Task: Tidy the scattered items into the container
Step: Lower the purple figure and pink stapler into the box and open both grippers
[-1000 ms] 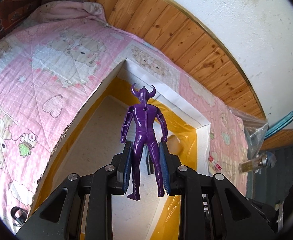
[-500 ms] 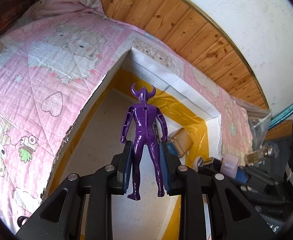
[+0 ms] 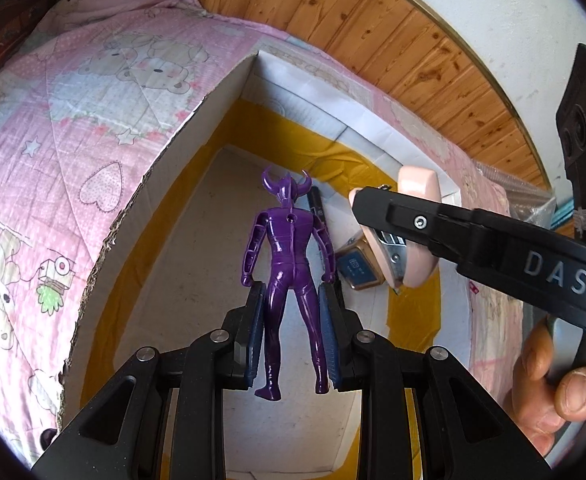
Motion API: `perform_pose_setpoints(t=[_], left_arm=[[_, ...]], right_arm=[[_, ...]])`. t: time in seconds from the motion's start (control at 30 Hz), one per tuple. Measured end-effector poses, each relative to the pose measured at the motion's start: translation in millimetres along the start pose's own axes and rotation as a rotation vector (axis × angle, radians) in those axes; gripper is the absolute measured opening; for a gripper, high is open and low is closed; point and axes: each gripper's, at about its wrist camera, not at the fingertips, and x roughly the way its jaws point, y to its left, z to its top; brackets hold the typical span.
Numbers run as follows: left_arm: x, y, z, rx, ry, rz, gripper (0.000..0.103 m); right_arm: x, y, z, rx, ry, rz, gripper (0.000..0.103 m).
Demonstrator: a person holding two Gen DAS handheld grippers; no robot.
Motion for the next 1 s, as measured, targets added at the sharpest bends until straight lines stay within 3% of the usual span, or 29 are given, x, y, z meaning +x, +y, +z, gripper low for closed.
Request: perform_pose_setpoints(t=[0.3,0.77,1.0], left_arm=[[-7,12,3,-0.054,0.006,-0.004,0.027],[3,29,4,-0.284,0.026,-0.005,0.027],[11,30,3,-0.343,0.034,0.026,0.027]], right_arm=[[32,-3,14,0.011,0.056,-0.039,0.028],[60,-1,20,0.049,0.088,-0.071,0.028],[72,-4,18,0.063,0.091,-0.092,0.028]])
